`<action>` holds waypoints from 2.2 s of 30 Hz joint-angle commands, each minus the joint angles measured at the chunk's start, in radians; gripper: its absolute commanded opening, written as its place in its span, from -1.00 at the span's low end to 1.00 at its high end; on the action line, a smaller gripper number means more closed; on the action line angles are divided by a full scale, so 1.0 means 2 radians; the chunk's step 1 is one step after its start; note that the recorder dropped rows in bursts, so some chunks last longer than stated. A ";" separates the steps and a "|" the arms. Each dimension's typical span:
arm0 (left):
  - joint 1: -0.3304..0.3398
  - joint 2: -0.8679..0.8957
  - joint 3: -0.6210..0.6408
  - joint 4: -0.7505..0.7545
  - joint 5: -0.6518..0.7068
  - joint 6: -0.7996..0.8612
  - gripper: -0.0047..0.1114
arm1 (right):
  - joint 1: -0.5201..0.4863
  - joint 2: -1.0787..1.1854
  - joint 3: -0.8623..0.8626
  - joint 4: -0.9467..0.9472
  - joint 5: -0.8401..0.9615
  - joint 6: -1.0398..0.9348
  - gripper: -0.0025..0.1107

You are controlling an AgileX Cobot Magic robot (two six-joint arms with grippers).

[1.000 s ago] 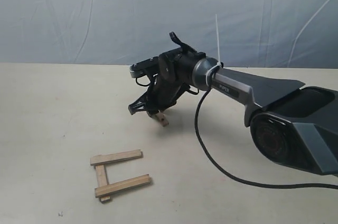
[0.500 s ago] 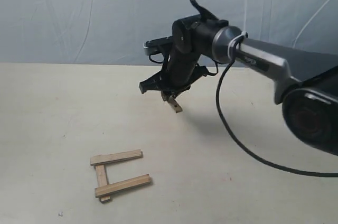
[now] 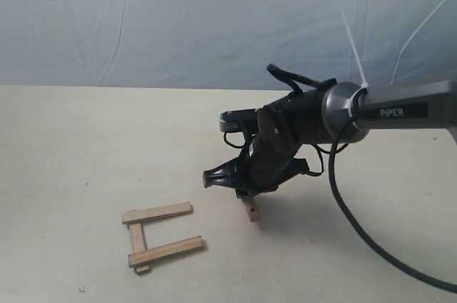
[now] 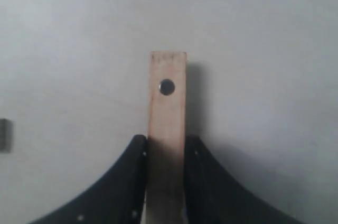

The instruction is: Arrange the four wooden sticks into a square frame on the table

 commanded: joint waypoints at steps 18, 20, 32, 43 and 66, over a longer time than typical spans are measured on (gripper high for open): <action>0.001 -0.003 0.002 -0.006 0.001 -0.001 -0.92 | 0.014 -0.027 0.016 -0.024 0.022 0.019 -0.10; 0.001 -0.003 0.002 -0.006 0.001 -0.001 -0.92 | 0.014 -0.035 0.015 -0.024 0.028 0.019 0.10; 0.001 -0.003 0.002 -0.006 0.001 -0.001 -0.92 | 0.102 -0.050 -0.044 -0.007 0.077 -0.005 -0.07; 0.001 -0.003 0.002 -0.007 0.002 -0.001 -0.92 | 0.172 0.077 -0.192 -0.026 0.138 0.032 -0.07; 0.001 -0.003 0.002 -0.007 0.002 -0.001 -0.92 | 0.195 0.156 -0.289 -0.069 0.205 0.070 -0.95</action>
